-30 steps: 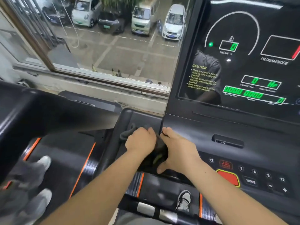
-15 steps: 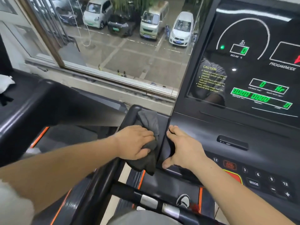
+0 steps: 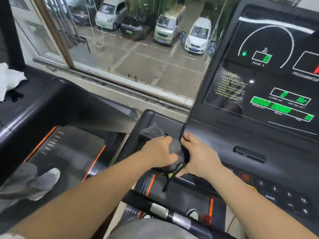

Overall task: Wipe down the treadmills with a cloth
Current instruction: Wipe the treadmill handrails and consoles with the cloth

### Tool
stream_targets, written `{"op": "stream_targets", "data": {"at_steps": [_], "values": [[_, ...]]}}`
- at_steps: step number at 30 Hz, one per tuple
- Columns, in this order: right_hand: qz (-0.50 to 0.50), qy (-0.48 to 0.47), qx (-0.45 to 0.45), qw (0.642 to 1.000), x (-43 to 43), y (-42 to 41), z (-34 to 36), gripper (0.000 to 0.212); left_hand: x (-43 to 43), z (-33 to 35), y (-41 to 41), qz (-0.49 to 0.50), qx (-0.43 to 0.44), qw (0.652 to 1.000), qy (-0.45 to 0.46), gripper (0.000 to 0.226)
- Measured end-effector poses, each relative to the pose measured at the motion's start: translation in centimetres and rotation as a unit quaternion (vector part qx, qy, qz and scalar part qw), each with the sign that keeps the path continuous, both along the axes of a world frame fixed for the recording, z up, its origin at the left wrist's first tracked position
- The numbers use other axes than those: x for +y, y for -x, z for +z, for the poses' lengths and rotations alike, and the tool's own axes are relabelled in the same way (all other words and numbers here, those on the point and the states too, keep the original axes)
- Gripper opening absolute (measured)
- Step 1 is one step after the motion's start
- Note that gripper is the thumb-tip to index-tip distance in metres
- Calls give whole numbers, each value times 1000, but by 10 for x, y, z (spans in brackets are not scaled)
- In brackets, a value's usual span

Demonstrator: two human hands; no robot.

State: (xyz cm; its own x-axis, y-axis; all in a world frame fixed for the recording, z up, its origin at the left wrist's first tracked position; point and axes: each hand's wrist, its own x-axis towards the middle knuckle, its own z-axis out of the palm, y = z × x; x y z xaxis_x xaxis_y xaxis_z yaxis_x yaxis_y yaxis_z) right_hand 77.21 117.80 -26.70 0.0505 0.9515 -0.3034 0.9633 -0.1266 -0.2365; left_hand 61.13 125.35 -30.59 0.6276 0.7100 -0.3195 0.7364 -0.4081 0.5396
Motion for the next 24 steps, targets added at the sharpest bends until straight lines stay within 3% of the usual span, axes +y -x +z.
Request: {"op": "stream_targets", "data": {"at_steps": [3,6,8,11,15,18,20,21,22,24], "values": [[-5,16,-3,1000,1,0,3,132,27,8,41,-203,90,965,-143,48],[-11,17,-2,1000,2,1,3,133,49,-1,76,-305,70,919,-240,57],[-14,19,4,1000,1,3,3,133,40,-11,69,-262,61,925,-269,53],[-10,20,4,1000,0,3,3,133,2,-20,15,-61,52,958,-276,42],[-3,11,2,1000,1,5,4,134,-1,-16,-13,117,49,980,-154,38],[1,20,1,1000,0,6,5,134,8,-8,4,103,-53,991,-62,34],[-7,21,3,1000,-1,5,7,132,5,2,17,131,-72,989,2,32],[-8,23,5,1000,-1,5,8,131,6,7,25,203,-101,971,77,31],[-9,26,5,1000,0,4,10,130,10,16,33,294,-157,928,169,30],[-12,32,1,999,2,4,13,130,26,39,52,448,-267,810,267,29]]}}
